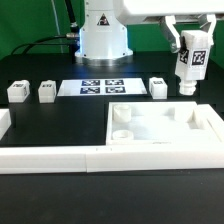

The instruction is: Assemble square table

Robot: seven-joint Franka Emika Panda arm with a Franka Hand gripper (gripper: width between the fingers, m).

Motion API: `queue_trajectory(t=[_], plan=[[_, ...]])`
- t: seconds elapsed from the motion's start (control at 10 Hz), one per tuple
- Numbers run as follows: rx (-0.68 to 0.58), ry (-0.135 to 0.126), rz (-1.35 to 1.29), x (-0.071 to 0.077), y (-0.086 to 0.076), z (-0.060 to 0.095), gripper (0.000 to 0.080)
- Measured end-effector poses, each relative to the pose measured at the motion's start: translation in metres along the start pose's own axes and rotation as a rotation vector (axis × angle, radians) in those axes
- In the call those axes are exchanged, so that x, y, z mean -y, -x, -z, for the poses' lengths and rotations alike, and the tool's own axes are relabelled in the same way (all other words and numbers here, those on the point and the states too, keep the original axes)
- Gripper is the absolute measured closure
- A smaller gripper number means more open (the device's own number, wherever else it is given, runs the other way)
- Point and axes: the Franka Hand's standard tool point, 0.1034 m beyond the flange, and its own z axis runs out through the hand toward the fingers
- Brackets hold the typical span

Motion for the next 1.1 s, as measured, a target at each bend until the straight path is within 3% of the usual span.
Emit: queue_trajectory(t=[0.2, 0.3, 0.5, 0.7, 1.1], plan=[[0.003, -0.001, 0.000, 0.000, 0.002, -0.001, 0.0508], [0.024, -0.004, 0.021, -0.002, 0.012, -0.012, 0.0508], [0.077, -0.013, 0.016, -0.018, 0.006, -0.033, 0.0508], [0.073, -0.032, 0.008, -0.001, 0.004, -0.050, 0.0508], [0.084, -0.041, 0.006, 0.007, 0.009, -0.057, 0.0508]])
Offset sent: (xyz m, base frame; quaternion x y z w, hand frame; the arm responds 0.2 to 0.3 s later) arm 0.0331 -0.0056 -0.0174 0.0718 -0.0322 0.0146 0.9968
